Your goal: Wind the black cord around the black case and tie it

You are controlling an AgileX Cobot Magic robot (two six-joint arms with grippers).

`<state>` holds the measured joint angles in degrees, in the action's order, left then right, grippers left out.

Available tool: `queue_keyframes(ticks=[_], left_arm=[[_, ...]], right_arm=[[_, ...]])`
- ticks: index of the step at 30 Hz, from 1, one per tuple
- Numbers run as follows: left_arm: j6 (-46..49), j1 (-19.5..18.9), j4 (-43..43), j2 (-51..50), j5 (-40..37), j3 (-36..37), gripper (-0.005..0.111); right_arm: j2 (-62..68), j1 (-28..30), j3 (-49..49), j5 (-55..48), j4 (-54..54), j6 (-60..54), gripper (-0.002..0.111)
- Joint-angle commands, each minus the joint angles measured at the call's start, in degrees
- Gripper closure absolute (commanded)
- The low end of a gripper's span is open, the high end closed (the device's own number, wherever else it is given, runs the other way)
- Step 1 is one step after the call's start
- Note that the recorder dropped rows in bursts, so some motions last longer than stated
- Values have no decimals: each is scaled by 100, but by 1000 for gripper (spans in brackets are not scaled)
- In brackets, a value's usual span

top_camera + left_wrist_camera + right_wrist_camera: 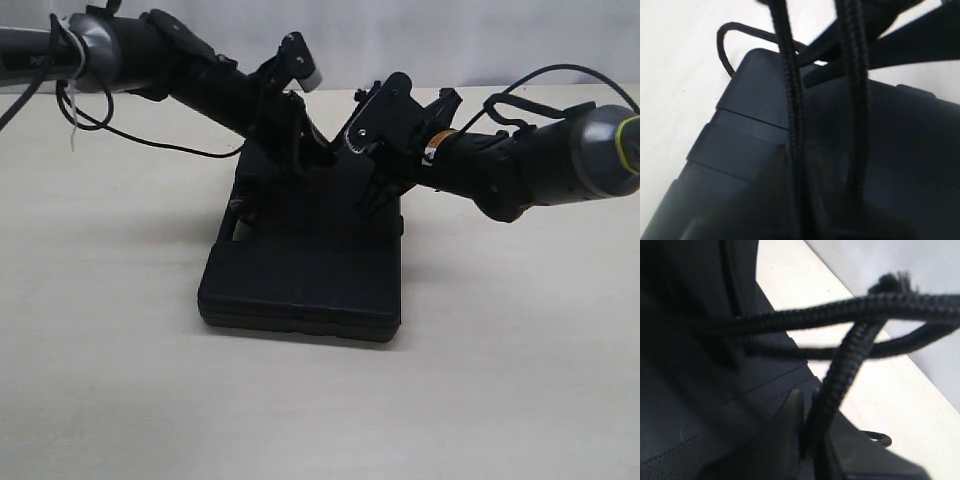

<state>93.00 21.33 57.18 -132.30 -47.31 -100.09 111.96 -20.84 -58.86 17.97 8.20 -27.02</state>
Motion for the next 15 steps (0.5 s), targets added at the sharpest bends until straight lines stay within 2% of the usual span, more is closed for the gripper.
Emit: queue_keyframes(ticks=[1, 5, 10, 15], left_arm=[[-206, 362, -497, 50, 400, 5, 107], [-578, 495, -846, 55, 769, 5, 107], [-1117, 414, -875, 77, 1168, 5, 107], [-1194, 415, -1169, 234, 819, 5, 107]], right_arm=[[9, 9, -37, 123, 12, -41, 104], [9, 9, -37, 120, -51, -41, 104], [9, 9, -37, 106, -51, -41, 104], [9, 9, -37, 12, -51, -203, 104]])
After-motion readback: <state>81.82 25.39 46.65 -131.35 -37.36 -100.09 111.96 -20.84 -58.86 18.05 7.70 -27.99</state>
